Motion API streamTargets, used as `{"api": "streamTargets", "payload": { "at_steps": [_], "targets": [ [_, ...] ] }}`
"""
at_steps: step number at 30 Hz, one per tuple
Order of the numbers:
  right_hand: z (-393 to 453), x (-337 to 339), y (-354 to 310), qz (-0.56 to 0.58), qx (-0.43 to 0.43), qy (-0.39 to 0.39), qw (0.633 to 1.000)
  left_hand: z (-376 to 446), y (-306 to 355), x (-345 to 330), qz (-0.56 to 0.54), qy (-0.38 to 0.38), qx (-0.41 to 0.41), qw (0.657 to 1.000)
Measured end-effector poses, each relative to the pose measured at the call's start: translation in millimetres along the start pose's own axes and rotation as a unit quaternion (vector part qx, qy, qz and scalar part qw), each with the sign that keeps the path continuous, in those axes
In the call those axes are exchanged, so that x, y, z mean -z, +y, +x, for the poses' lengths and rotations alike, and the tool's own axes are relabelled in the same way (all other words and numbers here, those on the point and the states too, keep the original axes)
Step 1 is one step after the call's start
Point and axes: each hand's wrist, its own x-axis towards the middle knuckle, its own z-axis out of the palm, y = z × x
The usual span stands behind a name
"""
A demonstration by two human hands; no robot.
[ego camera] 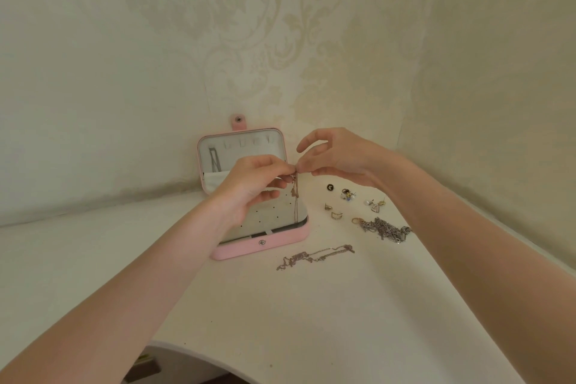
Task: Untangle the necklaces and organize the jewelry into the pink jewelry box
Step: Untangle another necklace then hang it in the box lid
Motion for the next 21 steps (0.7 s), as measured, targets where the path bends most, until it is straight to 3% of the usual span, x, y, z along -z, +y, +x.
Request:
{"api": "streamTargets", "payload": {
  "at_steps": [7,15,21],
  "targets": [
    [3.7,-7.6,1.9,-0.066,-0.011,-0.017,0.998,-0.4,-0.6,-5.4,0.110,0.035,-0.051,0.992],
    [6.2,-6.4,3.4,-0.056,-0.026,-0.055,0.997,0.8,-3.7,-10.8,0.039,0.006,0.009,0.999],
    [3.0,-0.8,2.1,-0.095,-0.051,-0.081,0.991,1.6,-10.0,-6.3,0.217,-0.024,-0.091,0.972]
  ]
}}
